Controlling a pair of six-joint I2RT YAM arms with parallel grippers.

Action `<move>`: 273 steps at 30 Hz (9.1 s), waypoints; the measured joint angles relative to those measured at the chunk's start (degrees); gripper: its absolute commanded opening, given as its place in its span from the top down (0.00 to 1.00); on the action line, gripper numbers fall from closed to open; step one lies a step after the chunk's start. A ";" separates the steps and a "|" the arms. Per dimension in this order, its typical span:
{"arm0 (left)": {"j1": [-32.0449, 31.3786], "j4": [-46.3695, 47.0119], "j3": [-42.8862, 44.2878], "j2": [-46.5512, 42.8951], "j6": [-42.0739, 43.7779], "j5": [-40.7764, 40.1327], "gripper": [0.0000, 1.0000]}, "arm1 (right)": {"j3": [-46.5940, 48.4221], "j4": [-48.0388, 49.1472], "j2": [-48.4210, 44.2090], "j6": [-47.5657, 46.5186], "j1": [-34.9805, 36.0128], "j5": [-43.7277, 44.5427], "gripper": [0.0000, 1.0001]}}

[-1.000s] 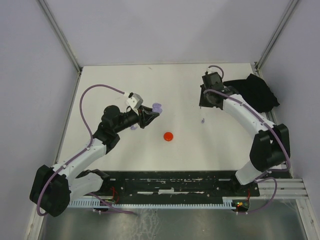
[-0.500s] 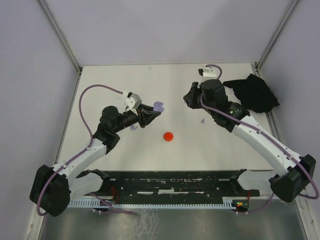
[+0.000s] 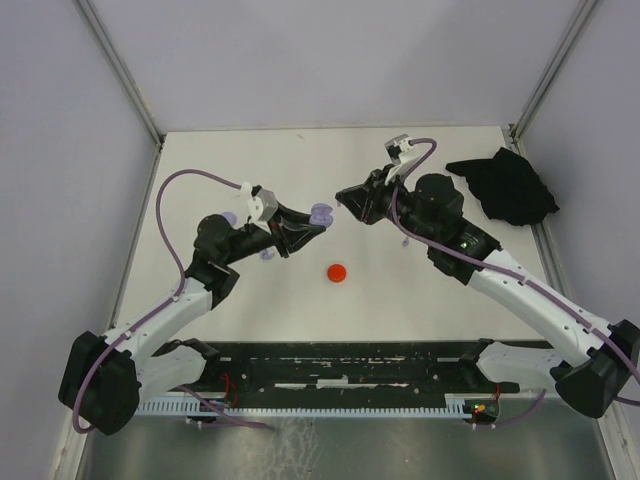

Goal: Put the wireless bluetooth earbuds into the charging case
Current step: Place the earbud in the charging case, then adjust the earbud with the charging case.

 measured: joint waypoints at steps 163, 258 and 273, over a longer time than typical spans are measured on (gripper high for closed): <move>0.26 1.60 -4.46 -3.50 8.28 7.54 0.97 | 18.97 -28.22 9.62 -1.81 2.58 -18.32 0.89; 0.26 30.08 -6.19 6.73 -10.10 5.14 0.97 | 30.18 -40.72 12.50 -1.77 5.55 -9.55 0.60; 0.31 31.01 -5.99 6.99 -11.06 7.98 0.97 | 29.44 -38.14 14.27 -2.84 5.20 -12.24 0.70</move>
